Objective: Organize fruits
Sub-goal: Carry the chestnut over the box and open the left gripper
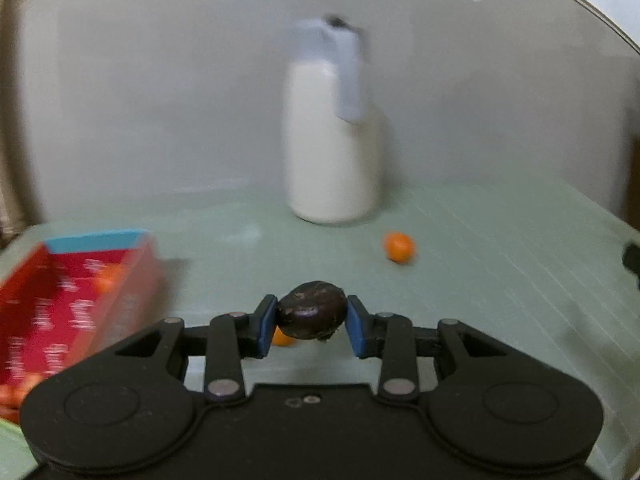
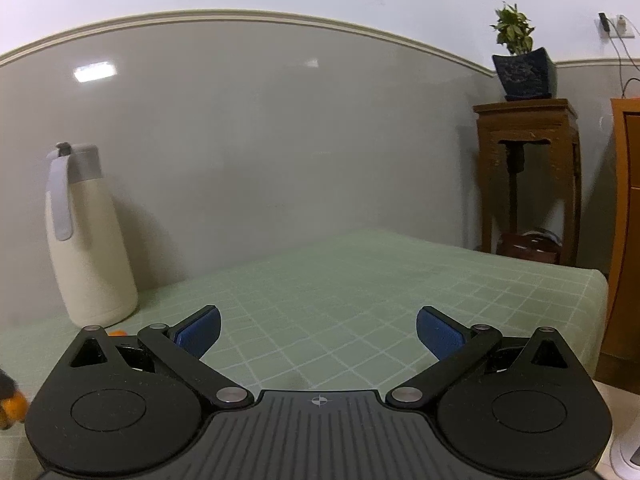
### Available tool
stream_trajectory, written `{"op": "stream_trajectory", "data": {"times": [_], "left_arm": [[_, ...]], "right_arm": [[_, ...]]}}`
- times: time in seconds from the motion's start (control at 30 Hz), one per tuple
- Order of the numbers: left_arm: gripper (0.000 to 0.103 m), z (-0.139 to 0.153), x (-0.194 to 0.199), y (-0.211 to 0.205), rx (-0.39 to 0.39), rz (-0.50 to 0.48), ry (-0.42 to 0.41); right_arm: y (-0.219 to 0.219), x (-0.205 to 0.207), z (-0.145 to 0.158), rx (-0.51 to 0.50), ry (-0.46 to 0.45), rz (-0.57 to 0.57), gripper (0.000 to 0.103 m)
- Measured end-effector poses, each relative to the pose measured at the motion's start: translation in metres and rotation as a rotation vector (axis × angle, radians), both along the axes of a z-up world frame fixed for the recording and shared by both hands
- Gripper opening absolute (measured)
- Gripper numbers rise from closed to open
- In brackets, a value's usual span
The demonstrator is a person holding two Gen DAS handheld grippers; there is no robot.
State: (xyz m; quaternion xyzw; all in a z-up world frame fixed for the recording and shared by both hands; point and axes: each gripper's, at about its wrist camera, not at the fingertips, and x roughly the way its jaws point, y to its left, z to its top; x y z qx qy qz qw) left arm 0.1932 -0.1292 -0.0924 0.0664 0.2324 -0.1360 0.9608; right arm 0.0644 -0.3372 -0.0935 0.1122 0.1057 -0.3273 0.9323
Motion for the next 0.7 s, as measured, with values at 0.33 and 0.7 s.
{"op": "stream_trajectory", "data": {"times": [0.33,0.7], "left_arm": [[0.027,0.013,0.009,0.097,0.038,0.330,-0.043],[0.028,0.001,0.020,0.166,0.032,0.543,0.051]], "right_arm": [[0.029,0.013,-0.003,-0.034,0.003,0.088,0.103],[0.074,0.030,-0.009,-0.067,0.014,0.229,0.103]]}}
